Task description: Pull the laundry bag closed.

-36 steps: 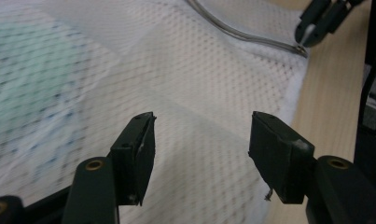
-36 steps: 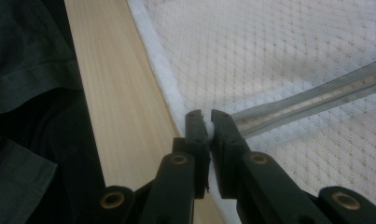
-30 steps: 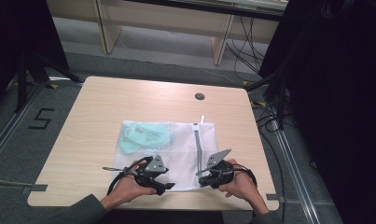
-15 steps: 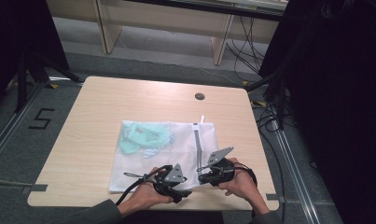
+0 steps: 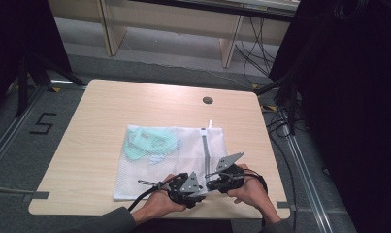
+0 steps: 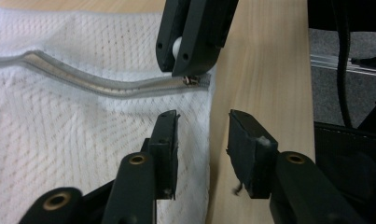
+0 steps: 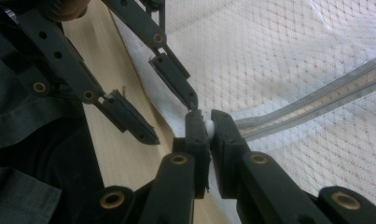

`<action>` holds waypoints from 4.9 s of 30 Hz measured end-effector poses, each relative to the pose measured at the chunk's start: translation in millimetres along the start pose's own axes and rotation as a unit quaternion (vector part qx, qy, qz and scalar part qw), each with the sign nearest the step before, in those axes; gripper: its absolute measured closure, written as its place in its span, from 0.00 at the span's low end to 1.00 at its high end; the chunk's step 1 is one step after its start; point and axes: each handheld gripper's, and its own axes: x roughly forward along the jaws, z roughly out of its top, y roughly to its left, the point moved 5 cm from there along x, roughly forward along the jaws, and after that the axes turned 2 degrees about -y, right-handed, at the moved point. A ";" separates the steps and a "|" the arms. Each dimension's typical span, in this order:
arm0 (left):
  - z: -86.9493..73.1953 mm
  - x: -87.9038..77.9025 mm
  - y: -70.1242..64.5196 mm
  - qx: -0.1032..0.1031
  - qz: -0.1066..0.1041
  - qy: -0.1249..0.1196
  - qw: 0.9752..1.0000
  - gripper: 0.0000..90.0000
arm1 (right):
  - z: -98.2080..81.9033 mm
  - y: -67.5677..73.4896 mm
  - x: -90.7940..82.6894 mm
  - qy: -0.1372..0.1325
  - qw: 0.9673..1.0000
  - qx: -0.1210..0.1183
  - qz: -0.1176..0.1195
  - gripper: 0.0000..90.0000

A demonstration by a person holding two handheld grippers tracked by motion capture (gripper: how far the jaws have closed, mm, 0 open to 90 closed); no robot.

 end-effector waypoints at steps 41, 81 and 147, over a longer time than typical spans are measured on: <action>-5.6 3.5 -0.4 0.069 -0.005 0.046 0.997 0.99 | -3.2 -11.4 18.0 0.020 1.000 0.003 0.011 0.96; -1.2 5.7 -4.5 0.050 -0.002 0.026 0.998 0.98 | -2.9 -25.3 22.5 0.014 1.000 0.018 -0.001 0.96; -3.2 -2.4 -11.9 -0.003 -0.031 0.013 0.999 1.00 | 14.6 -61.9 26.2 -0.009 0.999 0.018 -0.045 0.96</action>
